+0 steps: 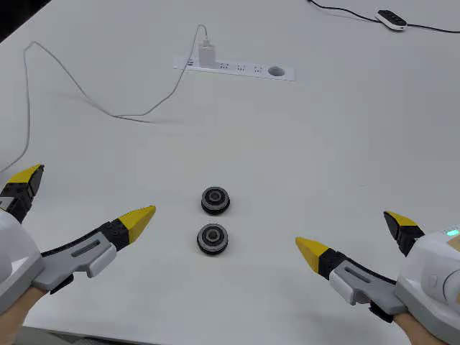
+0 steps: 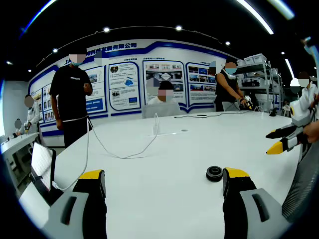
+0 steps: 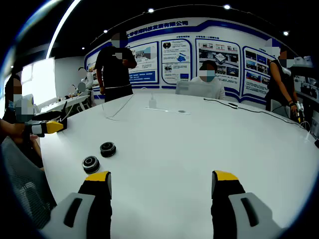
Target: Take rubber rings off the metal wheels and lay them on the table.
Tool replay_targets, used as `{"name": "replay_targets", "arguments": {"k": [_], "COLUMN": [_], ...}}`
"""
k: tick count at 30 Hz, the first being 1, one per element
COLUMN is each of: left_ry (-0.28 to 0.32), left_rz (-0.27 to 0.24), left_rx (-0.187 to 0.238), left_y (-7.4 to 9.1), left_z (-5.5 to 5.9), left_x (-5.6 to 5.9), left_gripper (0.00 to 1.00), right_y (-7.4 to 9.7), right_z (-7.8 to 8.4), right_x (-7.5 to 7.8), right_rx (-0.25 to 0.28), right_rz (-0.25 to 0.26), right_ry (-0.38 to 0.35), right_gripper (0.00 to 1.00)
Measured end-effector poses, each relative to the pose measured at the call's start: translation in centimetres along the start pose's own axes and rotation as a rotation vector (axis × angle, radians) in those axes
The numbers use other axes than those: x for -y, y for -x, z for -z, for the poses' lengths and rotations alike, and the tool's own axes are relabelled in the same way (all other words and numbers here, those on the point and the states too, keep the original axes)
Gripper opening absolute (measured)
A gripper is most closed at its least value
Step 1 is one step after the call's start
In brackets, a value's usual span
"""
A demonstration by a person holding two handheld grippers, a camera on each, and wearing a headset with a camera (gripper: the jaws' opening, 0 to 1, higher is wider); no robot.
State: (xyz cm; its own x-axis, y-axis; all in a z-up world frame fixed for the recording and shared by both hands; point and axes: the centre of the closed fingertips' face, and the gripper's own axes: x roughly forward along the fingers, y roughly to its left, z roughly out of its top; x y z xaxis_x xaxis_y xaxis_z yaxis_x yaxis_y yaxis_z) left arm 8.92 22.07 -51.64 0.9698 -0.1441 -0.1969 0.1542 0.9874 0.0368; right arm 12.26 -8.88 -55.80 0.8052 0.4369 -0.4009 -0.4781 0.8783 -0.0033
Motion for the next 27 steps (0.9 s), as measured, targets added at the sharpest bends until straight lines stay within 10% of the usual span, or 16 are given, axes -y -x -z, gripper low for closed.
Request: {"name": "replay_targets", "arguments": {"k": [27], "left_ry": [0.020], "left_rz": [-0.014], "left_rx": [-0.003], "left_y": [0.16], "left_z": [0.05], "left_x": [-0.37], "left_gripper": [0.99], "right_y": [0.05], "right_z": [0.45], "right_x": [-0.15], "right_rx": [-0.016], "right_rz": [-0.014], "right_ry": [-0.028], "right_gripper": [0.83]}}
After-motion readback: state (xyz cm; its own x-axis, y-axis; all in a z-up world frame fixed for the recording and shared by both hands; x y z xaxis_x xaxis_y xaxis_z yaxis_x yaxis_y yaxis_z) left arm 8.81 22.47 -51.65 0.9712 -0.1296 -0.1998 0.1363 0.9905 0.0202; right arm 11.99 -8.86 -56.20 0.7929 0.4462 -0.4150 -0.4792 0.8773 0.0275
